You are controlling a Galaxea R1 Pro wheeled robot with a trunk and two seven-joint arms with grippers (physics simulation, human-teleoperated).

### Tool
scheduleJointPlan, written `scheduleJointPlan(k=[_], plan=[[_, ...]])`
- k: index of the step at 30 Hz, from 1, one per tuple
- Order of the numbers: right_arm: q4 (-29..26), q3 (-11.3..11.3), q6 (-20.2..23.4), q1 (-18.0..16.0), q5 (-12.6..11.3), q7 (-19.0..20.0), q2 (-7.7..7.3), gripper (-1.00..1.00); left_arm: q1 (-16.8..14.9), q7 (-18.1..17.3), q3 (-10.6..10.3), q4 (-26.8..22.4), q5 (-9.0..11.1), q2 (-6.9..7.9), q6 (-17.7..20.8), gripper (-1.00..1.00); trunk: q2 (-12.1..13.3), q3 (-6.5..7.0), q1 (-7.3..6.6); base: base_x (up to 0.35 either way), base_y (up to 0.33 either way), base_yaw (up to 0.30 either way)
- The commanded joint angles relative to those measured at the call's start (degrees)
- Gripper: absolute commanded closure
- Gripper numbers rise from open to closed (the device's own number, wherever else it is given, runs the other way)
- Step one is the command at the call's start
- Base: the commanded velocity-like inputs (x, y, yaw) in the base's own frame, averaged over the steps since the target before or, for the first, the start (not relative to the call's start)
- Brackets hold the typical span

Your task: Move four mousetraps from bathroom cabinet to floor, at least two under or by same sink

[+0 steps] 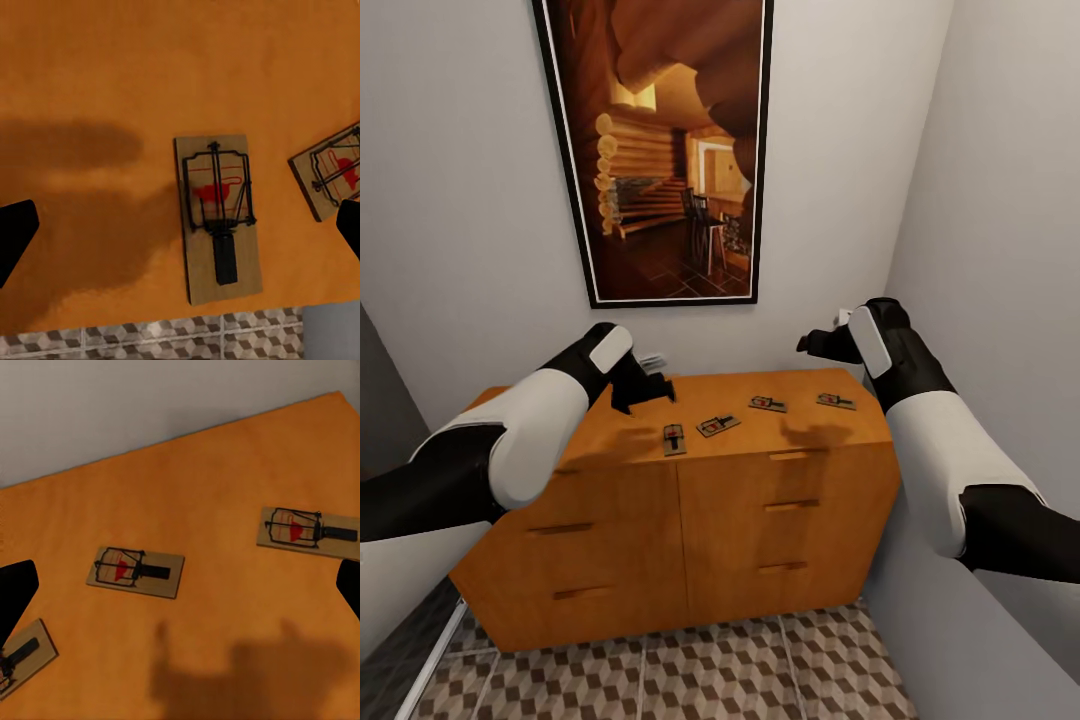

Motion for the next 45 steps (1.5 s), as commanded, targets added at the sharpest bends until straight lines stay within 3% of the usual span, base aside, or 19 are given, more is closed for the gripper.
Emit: scheduleJointPlan(k=[1, 5, 9, 10, 12, 15, 16, 19, 20, 24, 26, 33, 45], plan=[[0.0, 0.0, 0.1, 0.0, -0.6, -0.5, 0.02, -1.00, 0.0, 1.6, 0.5, -0.5, 0.2, -0.08, 0.1, -1.00, 0.0, -0.07, 0.00, 0.000, 0.000, 0.000], [0.0, 0.0, 0.1, 0.0, -0.6, -0.5, 0.03, -1.00, 0.0, 6.2, 0.6, -1.3, 0.2, -0.18, 0.0, -1.00, 0.0, -0.07, 0.00, 0.000, 0.000, 0.000], [0.0, 0.0, 0.0, -0.1, -0.6, -0.5, 0.03, -1.00, -0.1, 13.5, 0.7, -1.9, 0.4, -0.27, -0.4, -1.00, 0.0, -0.07, 0.00, 0.000, 0.000, 0.000], [0.0, 0.0, 0.0, 0.0, -0.6, -0.5, 0.04, -1.00, -0.1, 16.7, 0.9, -2.5, 1.0, -0.30, -0.8, -1.00, 0.0, -0.07, 0.00, 0.000, 0.000, 0.000], [-0.1, 0.0, 0.0, 0.0, -0.6, -0.5, 0.04, -1.00, -0.1, 19.8, 1.4, -3.3, 2.1, -0.33, -1.4, -1.00, 0.0, -0.07, 0.00, 0.000, 0.000, 0.000], [-0.2, 0.0, 0.0, 0.0, -0.6, -0.5, 0.17, -1.00, -0.1, 25.4, 2.4, -4.6, 6.5, -0.39, -2.8, -1.00, 0.0, -0.07, 0.00, 0.000, 0.000, 0.000], [-0.2, 0.0, 0.0, -0.1, -0.6, -0.5, 0.41, -1.00, -0.1, 28.1, 2.7, -5.0, 9.6, -0.44, -3.3, -1.00, 0.0, -0.07, 0.00, 0.000, 0.000, 0.000], [-0.2, 0.0, 0.1, -0.1, -0.6, -0.5, 0.74, -1.00, -0.1, 31.8, 2.9, -5.2, 14.9, -0.55, -3.7, -1.00, 0.0, -0.07, 0.00, 0.000, 0.000, 0.000], [-0.3, 0.0, 0.1, -0.1, -0.6, -0.6, 0.90, -1.00, -0.1, 34.0, 3.0, -5.2, 18.4, -0.59, -3.9, -1.00, 0.0, -0.07, 0.00, 0.000, 0.000, 0.000], [-0.4, 0.0, 0.1, -0.1, -0.6, -0.6, 1.09, -1.00, 0.0, 38.6, 3.0, -5.2, 25.2, -0.64, -4.2, -1.00, 0.0, -0.07, 0.00, 0.000, 0.000, 0.000], [-0.4, 0.0, 0.1, -0.1, -0.6, -0.6, 1.12, -1.00, 0.0, 39.6, 3.0, -5.1, 26.8, -0.64, -4.3, -1.00, 0.0, -0.07, 0.00, 0.000, 0.000, 0.000], [-0.4, 0.0, 0.1, -0.1, -0.6, -0.6, 1.17, -1.00, 0.0, 40.8, 2.9, -4.2, 29.1, -0.97, -4.4, -1.00, 0.0, -0.07, 0.00, 0.000, 0.000, 0.000], [-0.4, 0.0, 0.2, -0.1, -0.6, -0.6, 1.18, -1.00, 0.1, 41.1, 2.7, -3.9, 29.5, -1.87, -4.2, -1.00, 0.0, -0.07, 0.00, 0.000, 0.000, 0.000]])
